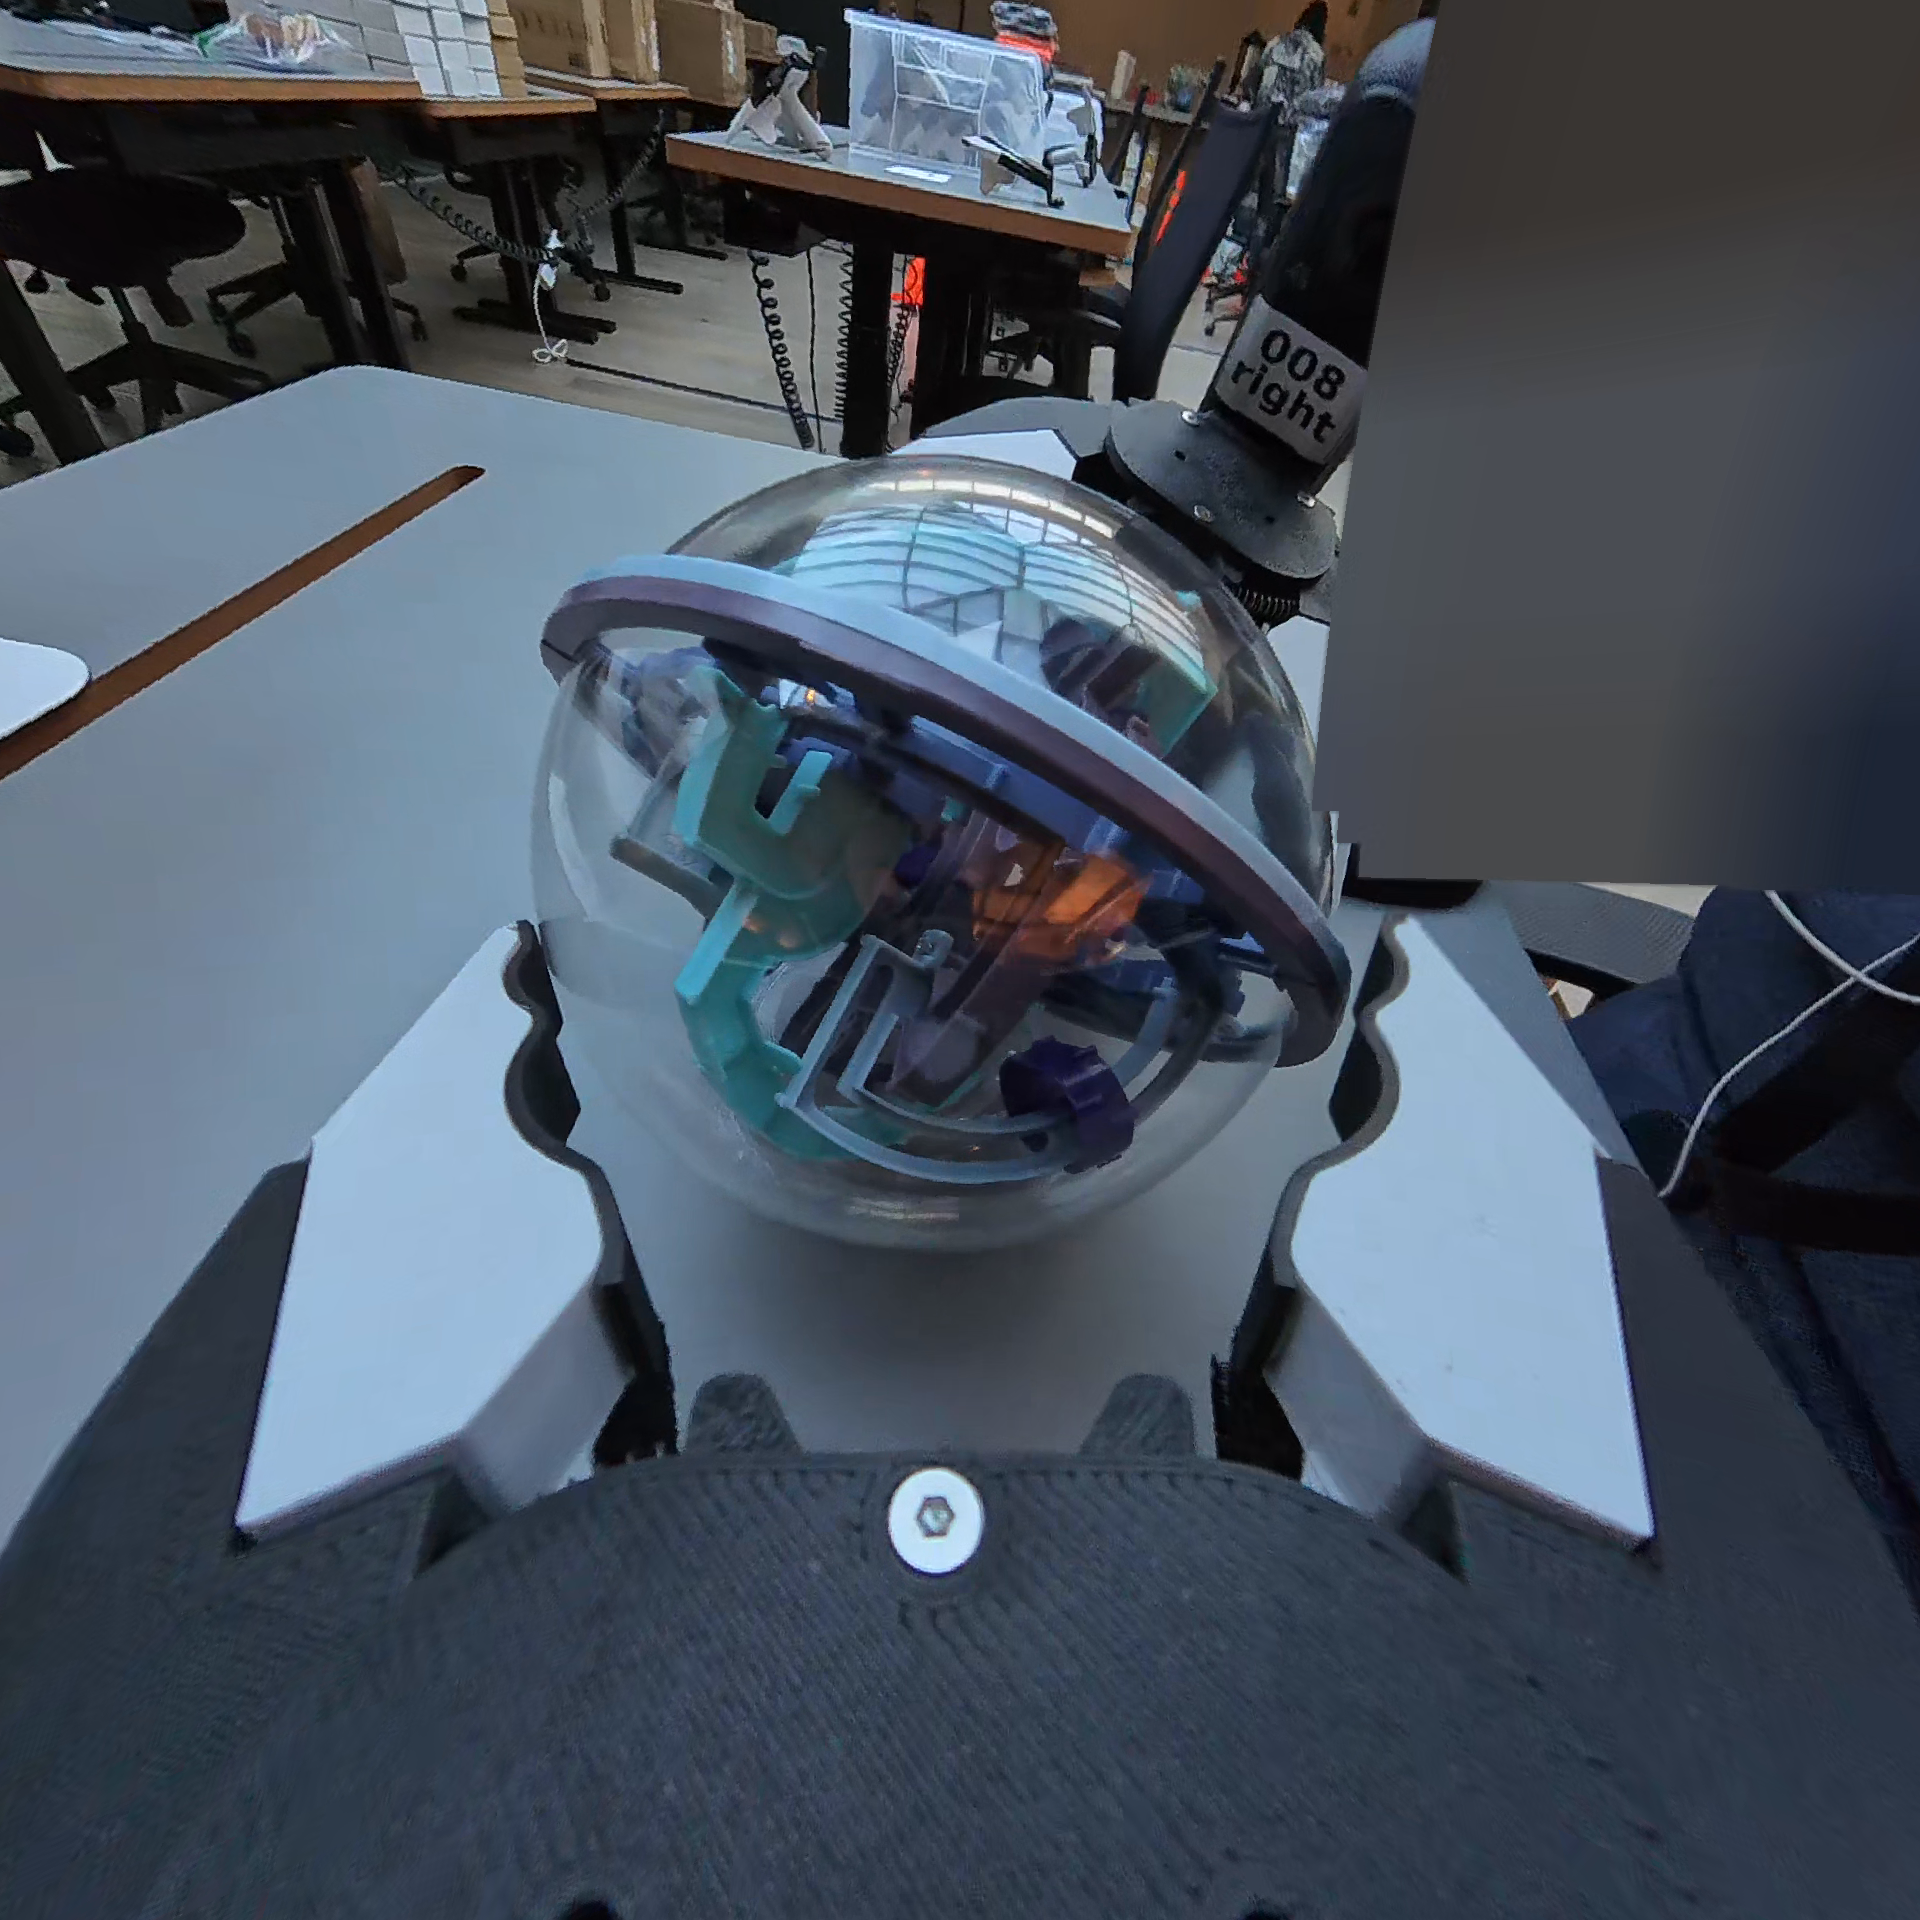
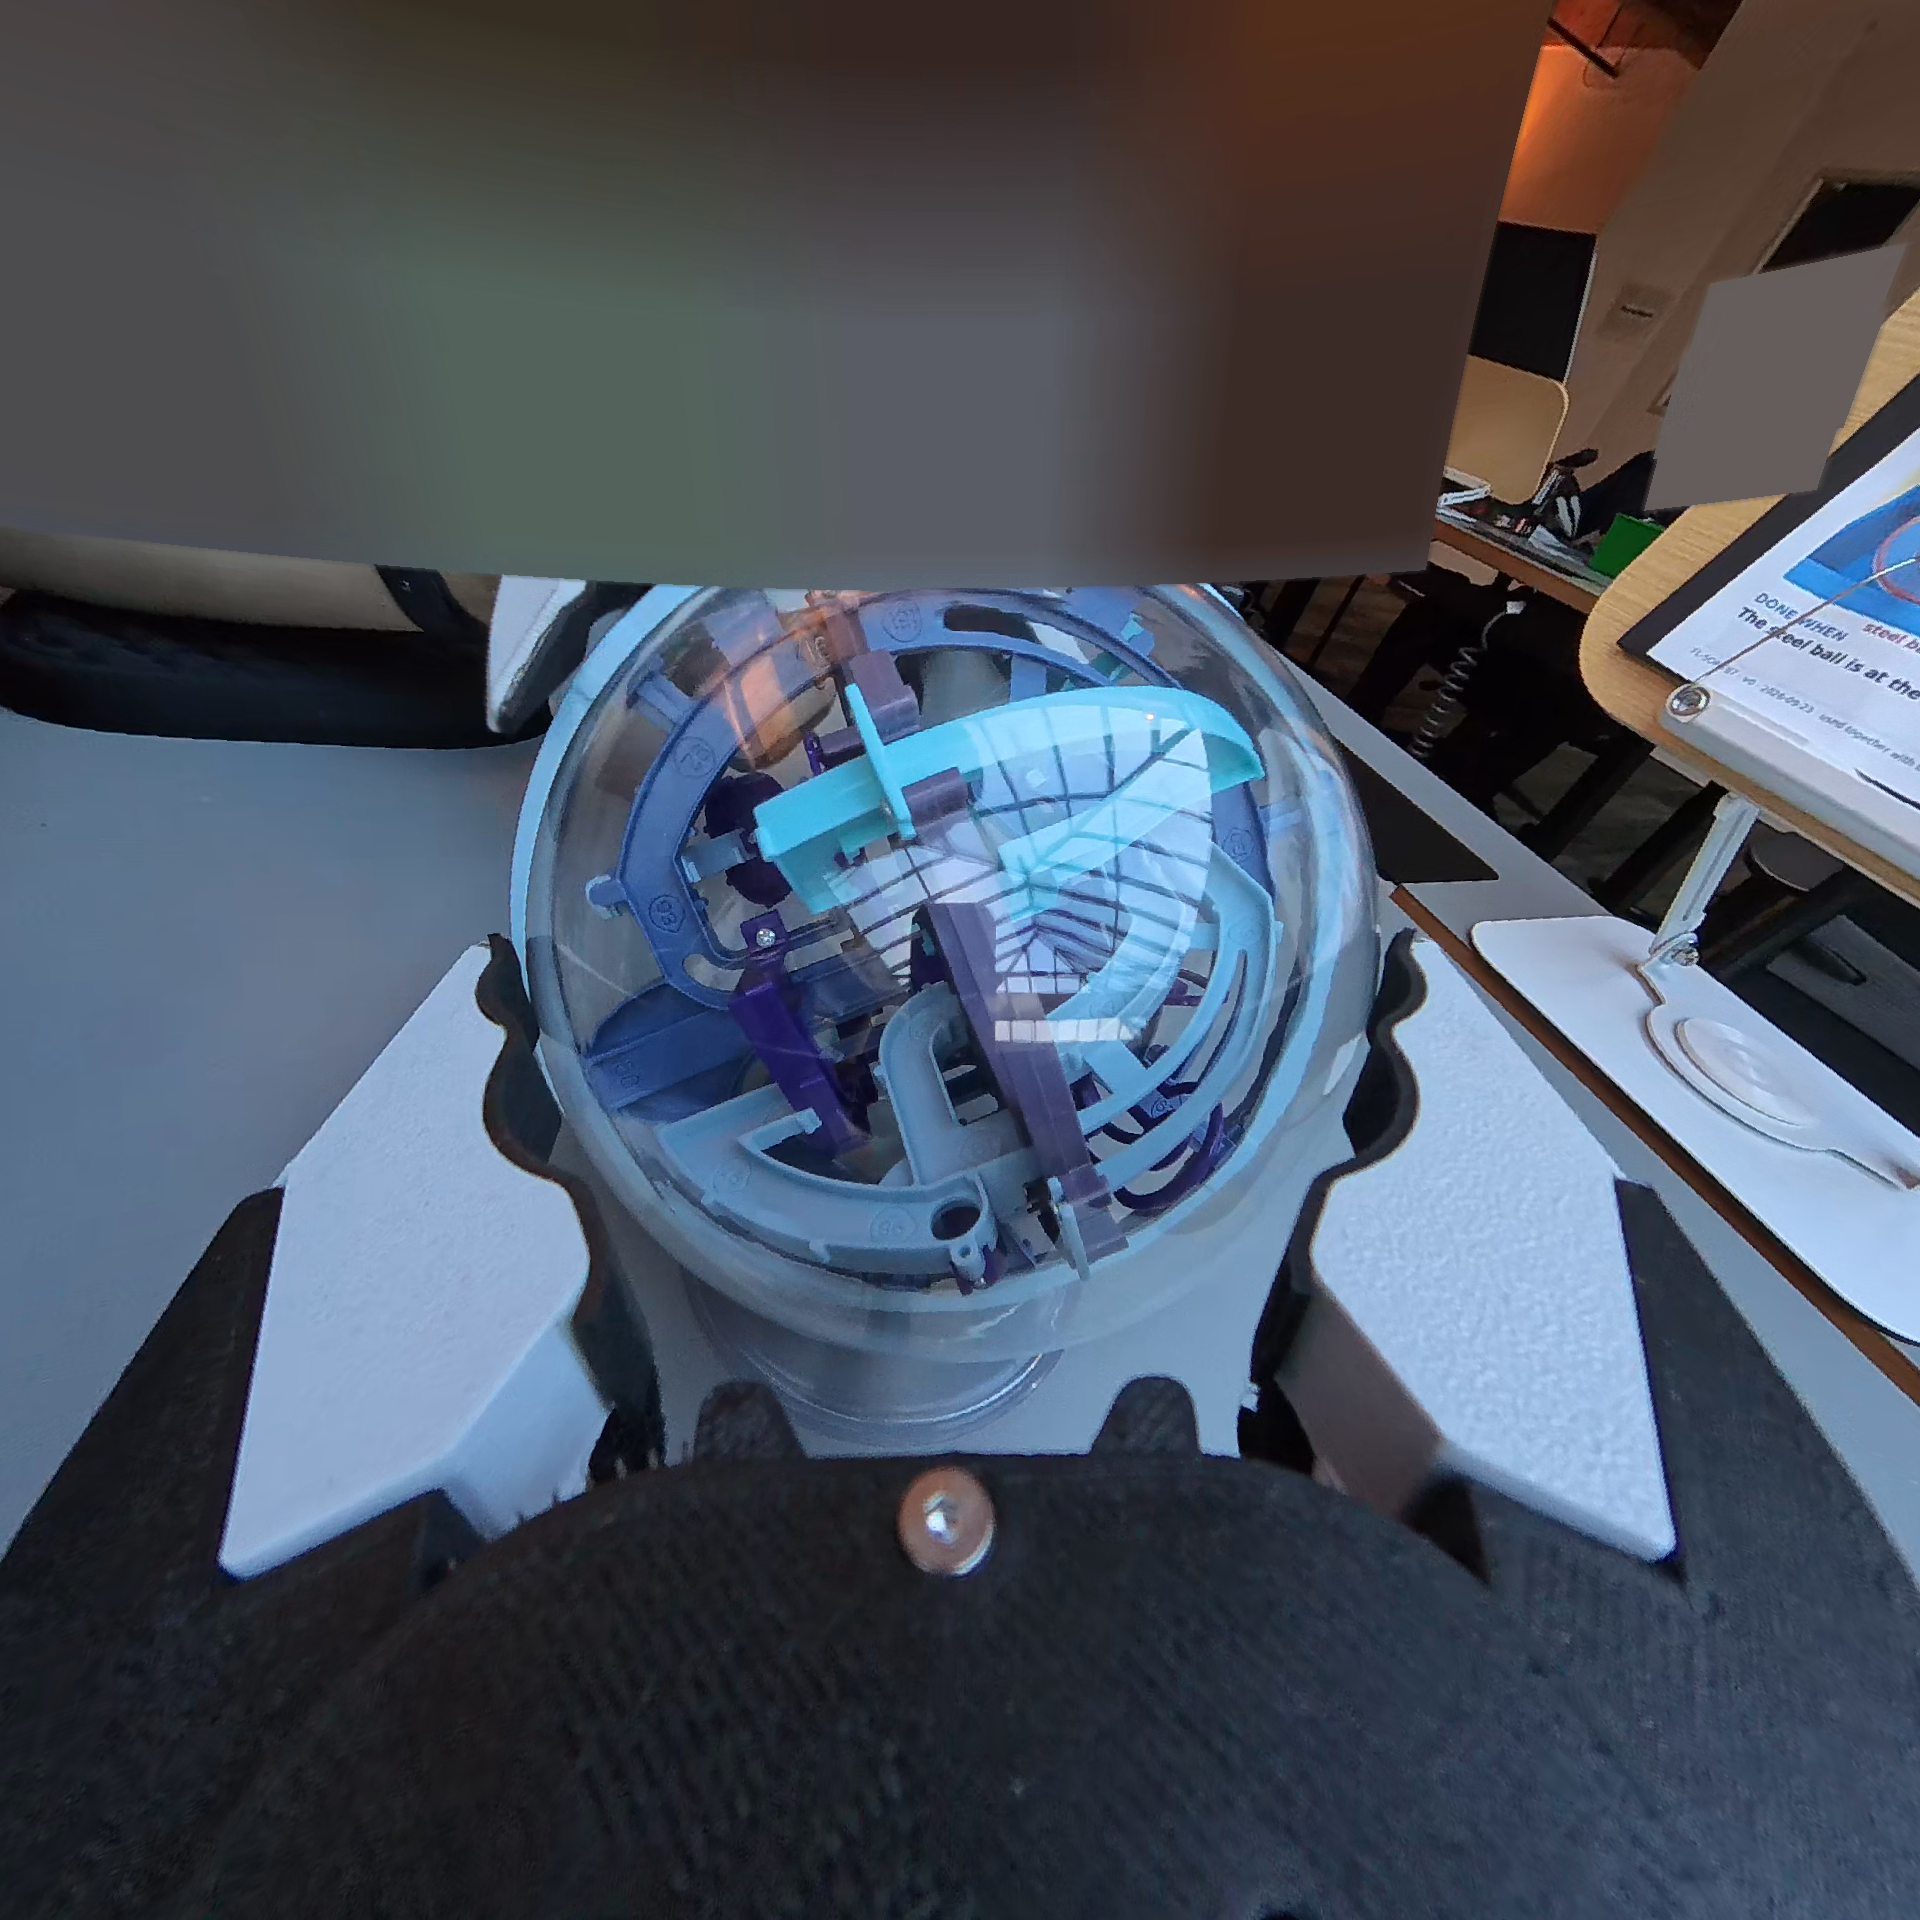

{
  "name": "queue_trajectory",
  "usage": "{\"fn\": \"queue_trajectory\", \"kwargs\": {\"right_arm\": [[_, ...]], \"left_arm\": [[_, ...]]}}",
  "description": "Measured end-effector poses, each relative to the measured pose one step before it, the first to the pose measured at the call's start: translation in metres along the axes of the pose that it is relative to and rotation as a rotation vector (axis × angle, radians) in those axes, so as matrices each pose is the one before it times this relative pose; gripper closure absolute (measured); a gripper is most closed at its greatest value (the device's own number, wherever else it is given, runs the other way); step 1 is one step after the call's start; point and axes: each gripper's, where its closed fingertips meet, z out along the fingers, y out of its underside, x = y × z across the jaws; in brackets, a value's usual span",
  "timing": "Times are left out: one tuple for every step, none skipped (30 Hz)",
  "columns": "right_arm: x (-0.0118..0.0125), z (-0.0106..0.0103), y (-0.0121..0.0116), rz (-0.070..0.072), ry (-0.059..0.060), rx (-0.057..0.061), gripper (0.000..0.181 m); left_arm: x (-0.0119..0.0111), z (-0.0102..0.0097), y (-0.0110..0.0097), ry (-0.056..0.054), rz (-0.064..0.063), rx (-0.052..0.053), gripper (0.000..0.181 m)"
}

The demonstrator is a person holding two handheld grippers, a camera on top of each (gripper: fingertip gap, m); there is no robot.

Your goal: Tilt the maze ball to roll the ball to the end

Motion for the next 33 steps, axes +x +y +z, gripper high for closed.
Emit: {"fn": "queue_trajectory", "kwargs": {"right_arm": [[0.00038,-0.00003,0.00000,0.0042,-0.0001,0.0023,0.026],[0.00024,0.00005,0.00002,0.0037,-0.0003,0.0026,0.026],[0.00020,-0.00005,-0.00009,0.0016,-0.0005,0.0024,0.026],[-0.00012,0.00012,0.00017,-0.0020,-0.0005,0.0014,0.026],[0.00000,0.00014,0.00044,-0.0028,0.0005,-0.0009,0.026],[0.00004,0.00009,0.00048,-0.0010,0.0008,-0.0009,0.026],[-0.00004,0.00021,0.00039,-0.0013,0.0004,-0.0004,0.026],[-0.00017,0.00013,0.00033,-0.0029,-0.0010,-0.0008,0.026],[-0.00027,0.00007,0.00030,-0.0045,-0.0003,-0.0012,0.026],[-0.00012,-0.00003,0.00003,-0.0030,0.0000,-0.0001,0.026],[0.00081,-0.00009,0.00117,0.0041,0.0022,-0.0056,0.025],[0.00070,-0.00032,0.00053,0.0052,0.0001,0.0011,0.025],[0.00039,-0.00007,0.00035,0.0000,0.0006,0.0005,0.026],[-0.00010,0.00001,0.00027,-0.0051,0.0004,-0.0008,0.026],[-0.00033,0.00011,0.00013,-0.0066,-0.0003,0.0013,0.026],[-0.00045,0.00010,-0.00040,-0.0048,-0.0003,0.0046,0.025],[-0.00036,-0.00002,-0.00032,-0.0051,-0.0001,0.0042,0.025],[-0.00021,0.00014,-0.00008,-0.0033,-0.0004,0.0028,0.025],[0.00006,0.00008,-0.00024,0.0011,0.0001,0.0029,0.025],[0.00020,0.00014,-0.00018,0.0048,0.0008,0.0022,0.025],[0.00016,-0.00021,-0.00016,0.0026,0.0007,0.0037,0.025],[0.00009,-0.00050,-0.00063,-0.0002,0.0003,0.0071,0.025],[0.00036,-0.00092,-0.00081,-0.0005,0.0004,0.0070,0.025],[0.00020,-0.00132,-0.00134,0.0071,-0.0030,0.0084,0.026],[0.00067,-0.00129,-0.00197,0.0170,-0.0020,0.0128,0.026],[0.00117,-0.00101,-0.00148,0.0224,-0.0019,0.0132,0.026],[0.00041,0.00008,0.00159,0.0240,-0.0084,-0.0031,0.026],[0.00063,0.00013,0.00103,0.0175,-0.0054,0.0002,0.026],[0.00035,-0.00008,-0.00021,0.0029,-0.0022,0.0053,0.026],[-0.00020,-0.00007,0.00009,-0.0017,-0.0025,0.0025,0.026],[-0.00019,0.00002,0.00014,-0.0022,-0.0022,-0.0011,0.026],[-0.00014,-0.00003,0.00015,-0.0023,-0.0013,-0.0013,0.026],[-0.00011,0.00001,0.00021,-0.0024,-0.0002,-0.0004,0.026]], "left_arm": [[0.00015,0.00039,0.00124,0.0053,0.0132,-0.0038,0.032],[-0.00005,0.00049,0.00066,0.0056,0.0077,0.0010,0.031],[-0.00021,0.00051,0.00004,0.0052,0.0032,0.0064,0.031],[-0.00034,0.00052,-0.00028,0.0039,-0.0025,0.0112,0.030],[-0.00039,0.00068,-0.00023,0.0050,-0.0072,0.0115,0.031],[0.00009,0.00090,0.00039,0.0082,-0.0104,0.0075,0.029],[-0.00020,0.00122,0.00111,0.0065,-0.0096,0.0011,0.027],[-0.00060,0.00125,0.00170,0.0014,-0.0025,-0.0036,0.026],[-0.00031,0.00153,0.00187,0.0019,0.0013,-0.0041,0.025],[-0.00003,0.00139,0.00052,0.0045,-0.0039,0.0023,0.023],[-0.00048,0.00071,-0.00065,0.0030,-0.0082,0.0071,0.023],[-0.00055,0.00037,-0.00050,0.0027,-0.0066,0.0065,0.023],[-0.00030,0.00007,-0.00039,0.0033,-0.0034,0.0066,0.023],[-0.00009,-0.00017,-0.00004,0.0027,-0.0010,0.0056,0.023],[0.00012,-0.00031,0.00006,0.0009,0.0016,0.0042,0.023],[0.00029,-0.00027,0.00012,-0.0006,0.0035,0.0035,0.023],[0.00031,-0.00022,0.00006,-0.0005,0.0035,0.0031,0.023],[0.00016,-0.00021,0.00014,0.0003,0.0019,0.0019,0.023],[-0.00004,-0.00022,-0.00005,0.0011,-0.0006,0.0020,0.023],[-0.00014,-0.00007,-0.00016,0.0018,-0.0026,0.0038,0.023],[-0.00007,0.00005,-0.00009,0.0025,-0.0024,0.0039,0.023],[-0.00002,0.00008,0.00062,0.0019,-0.0020,0.0009,0.024],[-0.00006,0.00008,0.00126,0.0014,-0.0016,-0.0024,0.025],[0.00020,0.00023,0.00210,0.0014,0.0015,-0.0077,0.026],[0.00001,0.00028,0.00268,-0.0010,0.0067,-0.0125,0.028],[0.00002,0.00024,0.00120,-0.0027,0.0057,-0.0039,0.030],[0.00000,0.00006,-0.00051,-0.0013,-0.0016,0.0049,0.031],[-0.00025,-0.00014,-0.00054,0.0001,-0.0048,0.0037,0.031],[-0.00018,-0.00044,-0.00065,0.0012,-0.0048,0.0040,0.031],[-0.00004,-0.00028,-0.00055,0.0011,-0.0026,0.0034,0.032],[0.00013,-0.00018,-0.00028,-0.0004,0.0004,0.0019,0.032],[0.00014,-0.00016,0.00005,-0.0017,0.0016,0.0005,0.032],[0.00013,-0.00005,-0.00010,-0.0021,0.0025,0.0008,0.032]]}}
